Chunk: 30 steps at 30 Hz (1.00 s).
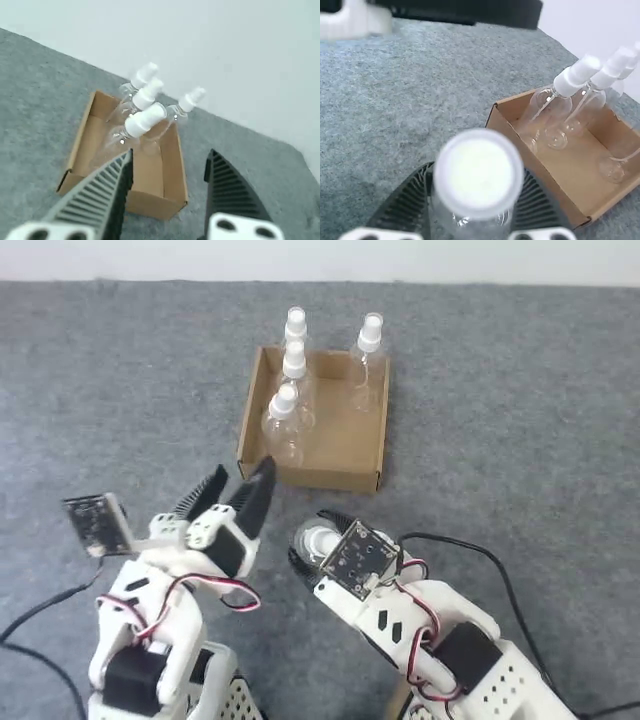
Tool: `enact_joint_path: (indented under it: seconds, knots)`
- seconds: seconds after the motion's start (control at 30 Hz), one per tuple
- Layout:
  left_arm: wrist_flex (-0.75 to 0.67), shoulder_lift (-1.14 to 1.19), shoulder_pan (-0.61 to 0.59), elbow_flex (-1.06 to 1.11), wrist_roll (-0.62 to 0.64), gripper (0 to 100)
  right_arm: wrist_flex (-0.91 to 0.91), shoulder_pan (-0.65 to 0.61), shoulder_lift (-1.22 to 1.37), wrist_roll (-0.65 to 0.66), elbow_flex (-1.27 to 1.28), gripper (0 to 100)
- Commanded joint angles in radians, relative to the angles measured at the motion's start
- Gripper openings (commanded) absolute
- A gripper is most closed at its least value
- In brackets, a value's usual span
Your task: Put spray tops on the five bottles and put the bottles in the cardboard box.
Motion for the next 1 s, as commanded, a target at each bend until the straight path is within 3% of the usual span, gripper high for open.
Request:
enact_joint_path:
  seconds: [0.0, 0.5, 0.97]
  knots:
    - [-0.063, -0.006, -0.055, -0.018, 0.009, 22, -0.021, 0.073, 0.004, 0.012, -0.048, 1.3]
    - [-0.066, -0.006, -0.387, 0.240, 0.009, 22, -0.021, 0.211, 0.005, 0.020, -0.190, 1.3]
    - [-0.066, -0.006, -0.402, 0.242, 0.009, 22, -0.102, 0.220, 0.094, 0.021, -0.388, 1.3]
